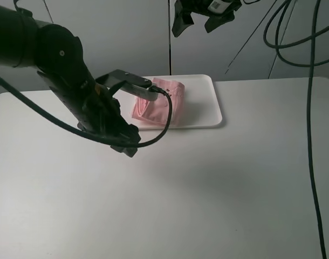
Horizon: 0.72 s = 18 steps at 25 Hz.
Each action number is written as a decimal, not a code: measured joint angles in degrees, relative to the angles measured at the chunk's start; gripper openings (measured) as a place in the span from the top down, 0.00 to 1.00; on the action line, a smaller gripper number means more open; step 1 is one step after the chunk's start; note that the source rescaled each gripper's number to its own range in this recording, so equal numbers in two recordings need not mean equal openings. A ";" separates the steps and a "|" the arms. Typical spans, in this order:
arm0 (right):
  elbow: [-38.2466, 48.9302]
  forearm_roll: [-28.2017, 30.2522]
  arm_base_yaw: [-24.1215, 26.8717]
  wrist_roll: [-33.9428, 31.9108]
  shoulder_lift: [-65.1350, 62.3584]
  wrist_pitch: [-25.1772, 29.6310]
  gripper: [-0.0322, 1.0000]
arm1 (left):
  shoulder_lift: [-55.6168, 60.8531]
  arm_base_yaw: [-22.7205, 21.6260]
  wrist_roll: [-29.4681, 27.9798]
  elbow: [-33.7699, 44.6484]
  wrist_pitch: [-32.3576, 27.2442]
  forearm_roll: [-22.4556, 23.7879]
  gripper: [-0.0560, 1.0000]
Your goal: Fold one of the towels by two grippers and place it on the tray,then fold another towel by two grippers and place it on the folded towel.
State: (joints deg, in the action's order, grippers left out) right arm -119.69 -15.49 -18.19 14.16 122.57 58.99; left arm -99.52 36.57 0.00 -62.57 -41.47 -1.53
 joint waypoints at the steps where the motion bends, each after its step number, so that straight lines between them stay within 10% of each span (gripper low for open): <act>1: 0.00 2.57 0.00 -0.51 -1.39 1.20 0.00 | 1.03 0.00 0.00 -0.52 -0.52 0.99 0.08; 10: 3.40 11.54 0.00 -8.34 -15.38 10.34 0.00 | 12.48 -9.70 -5.21 -5.33 -6.13 7.57 0.08; 18: 32.57 15.05 0.00 -11.00 -37.06 5.86 0.00 | 30.26 -23.34 -2.82 6.59 -7.46 7.79 0.08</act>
State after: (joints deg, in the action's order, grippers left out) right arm -87.13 -0.44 -18.19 3.16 85.50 64.85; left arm -69.27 13.23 -2.82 -55.98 -48.93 6.26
